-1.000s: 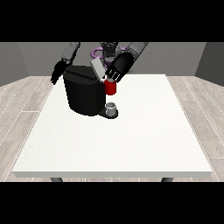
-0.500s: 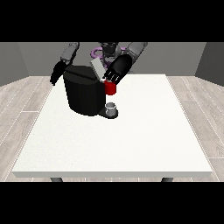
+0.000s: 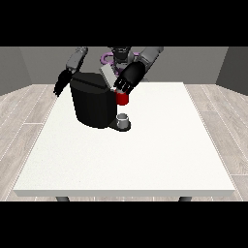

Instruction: Insert the coffee pod into the coffee machine and close the lid

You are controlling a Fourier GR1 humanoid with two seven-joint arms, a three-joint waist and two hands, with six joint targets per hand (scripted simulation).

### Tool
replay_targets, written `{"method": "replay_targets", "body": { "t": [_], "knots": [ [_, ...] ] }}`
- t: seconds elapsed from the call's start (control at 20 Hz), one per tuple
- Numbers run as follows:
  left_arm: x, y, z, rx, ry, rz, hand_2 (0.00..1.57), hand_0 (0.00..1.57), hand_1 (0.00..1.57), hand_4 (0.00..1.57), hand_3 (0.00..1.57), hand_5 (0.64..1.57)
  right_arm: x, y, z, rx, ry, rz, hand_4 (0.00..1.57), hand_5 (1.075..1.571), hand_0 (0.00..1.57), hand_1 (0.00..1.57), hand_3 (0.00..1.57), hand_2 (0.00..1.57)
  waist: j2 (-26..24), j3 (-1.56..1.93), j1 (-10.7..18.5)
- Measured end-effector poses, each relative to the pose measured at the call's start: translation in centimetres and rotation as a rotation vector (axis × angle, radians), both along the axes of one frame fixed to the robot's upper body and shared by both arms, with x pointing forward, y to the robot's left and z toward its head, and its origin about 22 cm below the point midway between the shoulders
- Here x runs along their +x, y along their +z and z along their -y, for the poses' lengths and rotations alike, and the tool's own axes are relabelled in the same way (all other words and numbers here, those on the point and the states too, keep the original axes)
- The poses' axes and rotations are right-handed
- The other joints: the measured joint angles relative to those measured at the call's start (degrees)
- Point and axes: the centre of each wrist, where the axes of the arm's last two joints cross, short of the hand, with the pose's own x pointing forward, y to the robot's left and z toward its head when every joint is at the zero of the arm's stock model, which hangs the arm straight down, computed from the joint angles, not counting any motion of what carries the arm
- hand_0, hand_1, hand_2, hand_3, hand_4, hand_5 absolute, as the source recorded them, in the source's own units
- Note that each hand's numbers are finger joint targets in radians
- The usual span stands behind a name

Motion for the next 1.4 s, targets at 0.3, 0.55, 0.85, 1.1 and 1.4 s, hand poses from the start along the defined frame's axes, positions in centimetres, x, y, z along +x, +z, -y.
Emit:
{"method": "replay_targets", "body": {
  "t": [0.3, 0.55, 0.85, 1.1, 1.4],
  "knots": [
    [0.0, 0.0, 0.4, 0.02, 0.014, 0.034, 1.23, 1.21, 1.21, 0.0, 1.13, 1.571, 0.2, 0.1, 0.0, -0.011, 0.002, -0.013, 0.14, 1.571, 0.0, 0.0, 0.0, 0.0, -0.54, -0.01, -0.11],
    [-0.1, -0.2, -0.5, 0.091, 0.026, 0.06, 1.19, 1.16, 1.16, 0.0, 1.07, 1.571, -0.1, 0.1, -0.2, -0.004, 0.007, -0.006, 0.0, 1.571, 0.0, 0.0, 0.0, 0.0, -0.36, 0.02, -0.56],
    [-0.1, 0.3, -1.0, 0.126, 0.022, 0.091, 1.14, 1.12, 1.12, 0.0, 0.98, 1.571, -0.2, 0.0, -0.9, -0.007, 0.002, 0.015, 0.0, 1.571, 0.0, 0.0, 0.0, 0.0, 1.04, 0.06, -0.71],
    [-0.1, 0.5, -1.8, 0.094, 0.032, 0.123, 1.18, 1.21, 1.21, 0.0, 0.96, 1.571, 0.0, 0.7, -0.8, -0.007, 0.014, 0.013, 0.0, 1.571, 0.0, 0.0, 0.0, 0.0, 1.83, 0.04, -1.48],
    [-0.1, 1.0, -1.8, 0.07, 0.025, 0.16, 1.2, 1.22, 1.22, 0.0, 0.98, 1.571, -0.1, 0.7, -1.2, -0.013, 0.015, 0.017, 0.04, 1.571, 0.0, 0.0, 0.0, 0.0, 2.08, -0.03, -2.09]
  ]
}}
